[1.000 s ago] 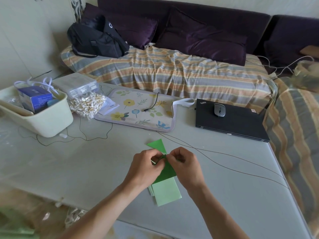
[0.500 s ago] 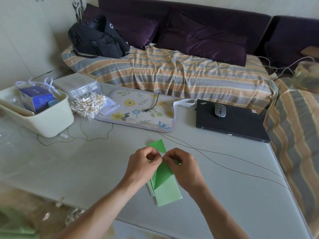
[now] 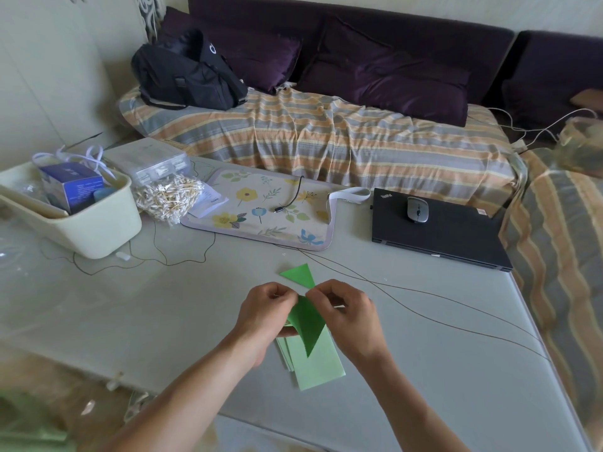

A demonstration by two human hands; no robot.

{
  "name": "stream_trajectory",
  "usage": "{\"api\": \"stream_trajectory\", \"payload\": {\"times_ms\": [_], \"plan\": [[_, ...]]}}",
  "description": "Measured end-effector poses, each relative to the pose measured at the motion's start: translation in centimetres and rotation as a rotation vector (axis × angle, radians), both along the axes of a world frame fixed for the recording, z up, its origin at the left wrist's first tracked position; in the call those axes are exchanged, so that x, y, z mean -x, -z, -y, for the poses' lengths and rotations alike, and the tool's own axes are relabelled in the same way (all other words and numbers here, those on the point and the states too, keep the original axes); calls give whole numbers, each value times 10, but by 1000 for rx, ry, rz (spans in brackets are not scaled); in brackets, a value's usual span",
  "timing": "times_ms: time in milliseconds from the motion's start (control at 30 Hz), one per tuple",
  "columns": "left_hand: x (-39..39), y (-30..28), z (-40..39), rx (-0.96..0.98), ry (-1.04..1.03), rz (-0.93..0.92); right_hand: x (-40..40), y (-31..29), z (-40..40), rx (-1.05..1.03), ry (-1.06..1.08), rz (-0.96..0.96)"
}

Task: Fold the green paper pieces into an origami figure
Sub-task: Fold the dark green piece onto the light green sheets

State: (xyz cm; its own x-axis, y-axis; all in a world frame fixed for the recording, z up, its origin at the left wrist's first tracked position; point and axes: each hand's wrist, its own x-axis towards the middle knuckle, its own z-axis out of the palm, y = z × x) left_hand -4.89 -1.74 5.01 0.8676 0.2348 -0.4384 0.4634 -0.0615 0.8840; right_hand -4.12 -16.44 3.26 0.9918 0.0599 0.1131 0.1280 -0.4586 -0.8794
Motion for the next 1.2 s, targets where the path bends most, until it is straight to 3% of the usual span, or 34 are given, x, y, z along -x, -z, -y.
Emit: {"api": "stream_trajectory", "payload": {"times_ms": [367,533,733,1200], "plan": [[-2,0,-1,38,12,-6,1,4,-1,54,16,39],[-1,-4,1,202,53,-34,-1,5,2,61,37,106],[-1,-4,-1,269,-6,-1,-2,14,1,109,-76,131],[-4,8,-3,144,2,95,-1,1,-1,-121,-68,-163]]}}
